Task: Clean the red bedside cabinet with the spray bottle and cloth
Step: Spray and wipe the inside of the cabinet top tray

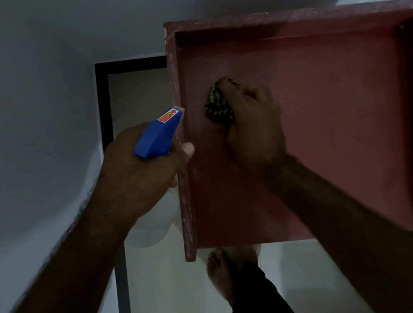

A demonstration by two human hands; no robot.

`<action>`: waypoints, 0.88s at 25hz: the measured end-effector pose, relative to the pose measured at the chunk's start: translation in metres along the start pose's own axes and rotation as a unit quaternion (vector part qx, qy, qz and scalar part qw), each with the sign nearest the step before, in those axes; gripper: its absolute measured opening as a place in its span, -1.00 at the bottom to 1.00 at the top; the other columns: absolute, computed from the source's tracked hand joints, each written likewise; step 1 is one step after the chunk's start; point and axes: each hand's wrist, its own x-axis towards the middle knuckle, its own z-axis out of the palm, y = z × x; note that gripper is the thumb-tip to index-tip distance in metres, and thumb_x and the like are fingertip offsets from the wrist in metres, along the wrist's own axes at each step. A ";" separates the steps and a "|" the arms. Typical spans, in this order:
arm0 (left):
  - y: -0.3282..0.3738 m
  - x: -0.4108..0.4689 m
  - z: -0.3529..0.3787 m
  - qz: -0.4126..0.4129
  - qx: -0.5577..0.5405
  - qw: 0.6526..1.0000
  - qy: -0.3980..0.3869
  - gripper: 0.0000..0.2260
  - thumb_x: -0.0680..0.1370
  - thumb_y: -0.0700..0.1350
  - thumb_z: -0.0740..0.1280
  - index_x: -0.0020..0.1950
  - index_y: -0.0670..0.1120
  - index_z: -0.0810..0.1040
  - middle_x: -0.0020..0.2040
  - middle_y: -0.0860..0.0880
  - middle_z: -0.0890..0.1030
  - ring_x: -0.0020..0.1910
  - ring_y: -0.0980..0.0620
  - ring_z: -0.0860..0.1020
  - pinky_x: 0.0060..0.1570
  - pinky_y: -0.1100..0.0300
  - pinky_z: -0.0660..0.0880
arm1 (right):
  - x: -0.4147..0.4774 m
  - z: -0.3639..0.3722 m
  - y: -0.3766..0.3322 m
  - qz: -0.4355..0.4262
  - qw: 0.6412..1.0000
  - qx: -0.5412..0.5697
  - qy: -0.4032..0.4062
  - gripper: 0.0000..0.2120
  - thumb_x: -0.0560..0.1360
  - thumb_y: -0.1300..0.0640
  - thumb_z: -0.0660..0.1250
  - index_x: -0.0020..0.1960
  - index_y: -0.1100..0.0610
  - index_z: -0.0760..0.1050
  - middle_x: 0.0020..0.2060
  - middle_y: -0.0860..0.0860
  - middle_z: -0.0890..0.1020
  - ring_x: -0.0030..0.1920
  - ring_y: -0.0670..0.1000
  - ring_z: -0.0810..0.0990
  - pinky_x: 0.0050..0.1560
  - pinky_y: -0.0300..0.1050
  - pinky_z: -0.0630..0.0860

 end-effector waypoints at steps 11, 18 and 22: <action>0.006 0.005 -0.001 -0.003 -0.009 1.000 0.006 -0.85 0.52 0.04 0.40 -0.10 0.00 0.49 -0.27 -0.08 0.61 -0.36 0.21 0.61 -0.43 0.54 0.40 | 0.014 0.003 -0.001 0.002 1.000 0.011 -0.011 -0.26 0.26 0.34 0.28 0.47 0.24 0.51 0.07 0.26 0.68 0.12 0.37 0.58 0.09 0.28 0.59; 0.007 0.008 -0.006 -0.007 -0.009 1.000 0.015 -0.78 0.53 0.02 0.40 -0.04 -0.12 0.54 -0.27 -0.09 0.62 -0.36 0.21 0.61 -0.43 0.56 0.39 | 0.040 -0.004 0.043 0.062 0.997 0.038 -0.007 -0.26 0.35 0.25 0.14 0.55 0.17 0.42 0.18 0.18 0.69 0.17 0.27 0.61 0.19 0.11 0.57; 0.007 0.010 -0.006 -0.012 -0.002 1.000 0.011 -0.78 0.53 0.03 0.39 -0.04 -0.12 0.53 -0.27 -0.05 0.60 -0.38 0.27 0.60 -0.44 0.56 0.38 | 0.042 0.005 0.009 0.023 0.999 0.032 0.000 -0.26 0.28 0.43 0.28 0.49 0.28 0.47 0.16 0.26 0.68 0.14 0.34 0.58 0.12 0.09 0.54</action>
